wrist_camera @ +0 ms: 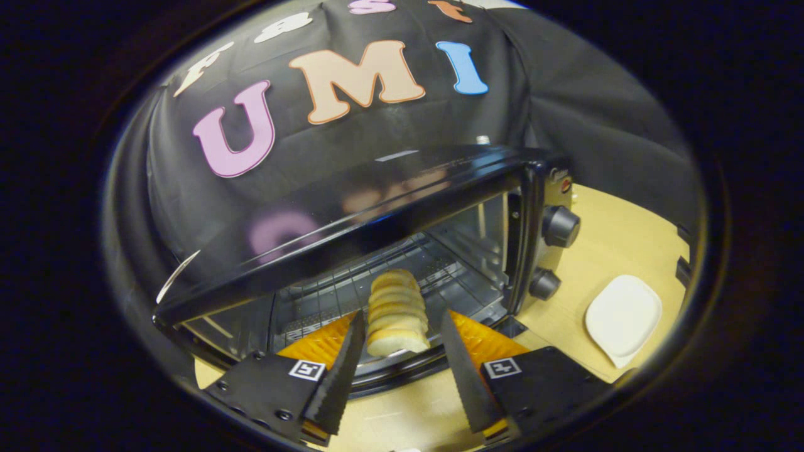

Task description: Open the toaster oven, put the food inside, and close the toaster oven door.

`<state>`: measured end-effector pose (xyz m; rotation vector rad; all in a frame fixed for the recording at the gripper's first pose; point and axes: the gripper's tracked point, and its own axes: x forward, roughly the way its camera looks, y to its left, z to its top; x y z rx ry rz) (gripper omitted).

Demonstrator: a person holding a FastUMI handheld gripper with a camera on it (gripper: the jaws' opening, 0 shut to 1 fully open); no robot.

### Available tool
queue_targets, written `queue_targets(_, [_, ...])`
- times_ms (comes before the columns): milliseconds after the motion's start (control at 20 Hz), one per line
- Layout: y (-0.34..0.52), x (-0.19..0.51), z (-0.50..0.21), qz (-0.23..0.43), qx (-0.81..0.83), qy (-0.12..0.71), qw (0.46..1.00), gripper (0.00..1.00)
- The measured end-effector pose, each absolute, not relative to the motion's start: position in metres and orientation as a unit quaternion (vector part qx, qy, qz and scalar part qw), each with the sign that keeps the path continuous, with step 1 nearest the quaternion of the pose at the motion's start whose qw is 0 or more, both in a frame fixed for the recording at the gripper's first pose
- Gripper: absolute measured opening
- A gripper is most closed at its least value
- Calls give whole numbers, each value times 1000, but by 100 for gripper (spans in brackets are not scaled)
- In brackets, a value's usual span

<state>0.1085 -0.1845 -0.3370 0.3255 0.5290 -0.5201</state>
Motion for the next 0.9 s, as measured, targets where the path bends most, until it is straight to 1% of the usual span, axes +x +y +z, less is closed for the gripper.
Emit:
queue_targets(150, [-179,90,-322,-238,135,249,929,80])
queue_targets(350, [-167,61,-287,-220,100,217,946,100])
queue_targets(500, [-157,27,-275,-211,70,225,949,100])
queue_targets(650, [-150,-9,-276,-207,49,238,948,100])
queue_targets(800, [-150,-41,-286,-205,35,245,947,100])
queue_targets(900, [-147,-63,-302,-201,28,265,943,100])
